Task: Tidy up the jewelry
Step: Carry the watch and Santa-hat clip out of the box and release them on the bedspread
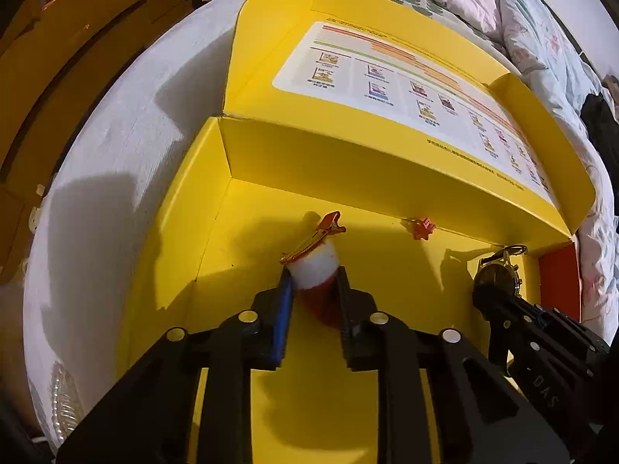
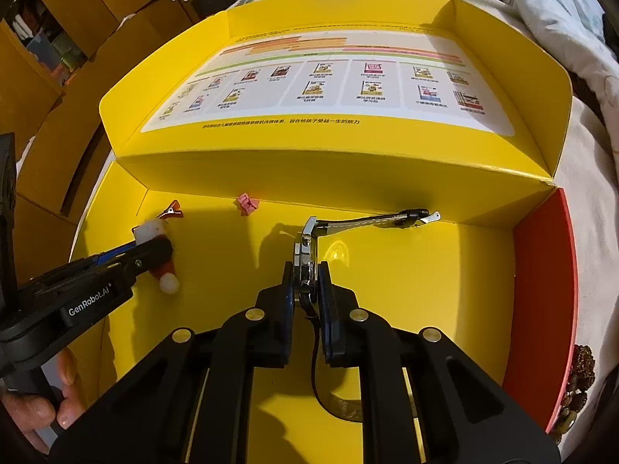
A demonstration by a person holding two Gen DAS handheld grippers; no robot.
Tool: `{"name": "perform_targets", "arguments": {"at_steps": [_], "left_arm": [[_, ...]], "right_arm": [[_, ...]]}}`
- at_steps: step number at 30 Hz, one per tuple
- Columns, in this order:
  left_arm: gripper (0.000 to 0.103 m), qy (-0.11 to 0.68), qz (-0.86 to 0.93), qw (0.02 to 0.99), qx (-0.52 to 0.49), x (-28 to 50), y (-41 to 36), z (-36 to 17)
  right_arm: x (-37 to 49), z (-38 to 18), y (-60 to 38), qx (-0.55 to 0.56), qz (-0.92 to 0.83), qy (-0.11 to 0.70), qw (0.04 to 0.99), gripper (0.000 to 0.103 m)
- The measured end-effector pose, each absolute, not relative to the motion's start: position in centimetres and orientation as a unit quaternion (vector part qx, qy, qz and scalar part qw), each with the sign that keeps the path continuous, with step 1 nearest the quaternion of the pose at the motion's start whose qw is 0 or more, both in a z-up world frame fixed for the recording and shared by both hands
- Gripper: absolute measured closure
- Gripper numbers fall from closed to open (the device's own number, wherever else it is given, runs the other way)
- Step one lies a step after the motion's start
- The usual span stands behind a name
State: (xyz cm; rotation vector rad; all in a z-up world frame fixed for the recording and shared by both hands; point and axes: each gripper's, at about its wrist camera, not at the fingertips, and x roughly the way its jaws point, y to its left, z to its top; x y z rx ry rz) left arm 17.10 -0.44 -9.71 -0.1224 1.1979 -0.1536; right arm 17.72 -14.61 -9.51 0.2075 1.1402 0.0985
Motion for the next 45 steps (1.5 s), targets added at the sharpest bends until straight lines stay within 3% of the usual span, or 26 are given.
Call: {"name": "perform_targets", "arguments": {"at_steps": [10, 23, 28, 34, 45], "left_arm": [[0.083, 0.547, -0.088, 0.829, -0.074, 16.2, 0.2, -7.2], [0.083, 0.491, -0.107, 0.862, -0.064, 9.9, 2.8, 1.1], [0.083, 0.476, -0.101, 0.873, -0.045, 5.3, 4.5, 2.0], [0.083, 0.481, -0.102, 0.869, -0.051, 0.3, 6.9, 1.3], [0.083, 0.496, -0.087, 0.864, -0.014, -9.3, 9.9, -3.4]], "right_arm": [[16.9, -6.7, -14.9, 0.107, 0.05, 0.52, 0.846, 0.092], [9.0, 5.0, -16.9, 0.098, 0.04, 0.448, 0.888, 0.092], [3.4, 8.7, -18.9, 0.105, 0.022, 0.419, 0.901, 0.092], [-2.6, 9.1, -21.6, 0.109, -0.01, 0.427, 0.897, 0.092], [-11.6, 4.4, -26.1, 0.119, -0.074, 0.453, 0.881, 0.092]]}}
